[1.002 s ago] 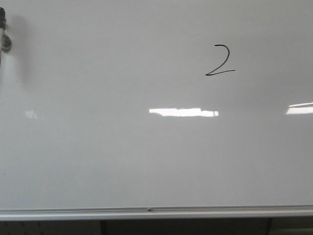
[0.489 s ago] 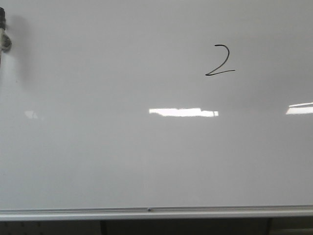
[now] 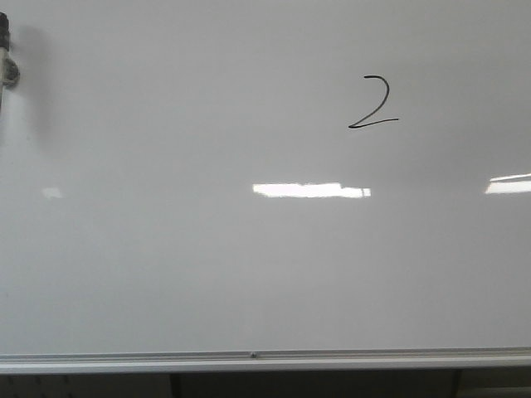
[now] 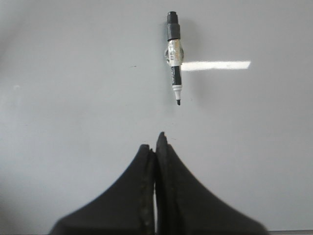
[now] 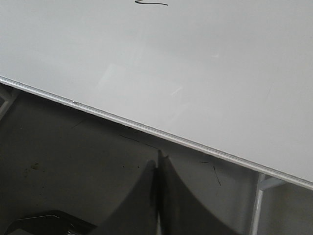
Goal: Write number 2 on whiteboard
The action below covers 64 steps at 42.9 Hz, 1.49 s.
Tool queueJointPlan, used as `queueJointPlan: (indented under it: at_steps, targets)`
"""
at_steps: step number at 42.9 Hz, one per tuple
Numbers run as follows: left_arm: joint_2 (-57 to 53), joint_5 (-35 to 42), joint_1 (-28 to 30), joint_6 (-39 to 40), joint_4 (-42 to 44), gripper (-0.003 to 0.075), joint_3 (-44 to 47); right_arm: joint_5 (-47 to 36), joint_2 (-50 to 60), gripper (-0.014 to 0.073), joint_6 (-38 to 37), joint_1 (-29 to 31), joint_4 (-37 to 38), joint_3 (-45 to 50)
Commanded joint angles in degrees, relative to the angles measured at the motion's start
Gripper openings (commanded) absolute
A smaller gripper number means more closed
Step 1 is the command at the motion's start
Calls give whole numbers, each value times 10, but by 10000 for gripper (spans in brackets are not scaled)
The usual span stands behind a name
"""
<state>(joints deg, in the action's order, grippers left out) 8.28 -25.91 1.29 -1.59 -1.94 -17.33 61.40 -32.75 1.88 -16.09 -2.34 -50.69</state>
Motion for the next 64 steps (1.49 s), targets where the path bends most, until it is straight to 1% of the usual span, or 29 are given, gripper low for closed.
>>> queueJointPlan:
  at_steps: [1,7,16,19,24,45,53,64]
  targets:
    - [-46,105,9,5,-7,-20,51,-38,-2,-69,3,4,6,-13]
    - [-101,181,11,5,-7,-20,125,-38,-2,-69,3,4,6,-13]
    - [-100,302,13,6,-7,-20,198,-38,-2,-69,3,4,6,-13]
    - [-100,275,22,6,-7,-20,194,-37,-2,-69,3,4,6,-13]
    - [-100,272,32,6,-7,-20,196,-37,-2,-69,3,4,6,-13]
    - [-100,272,32,6,-7,-20,196,-37,-2,-69,3,4,6,-13]
    - [-100,272,4,6,-7,-20,196,-37,-2,-69,3,4,6,-13]
    - [-100,272,4,6,-7,-20,196,-37,-2,-69,3,4,6,-13]
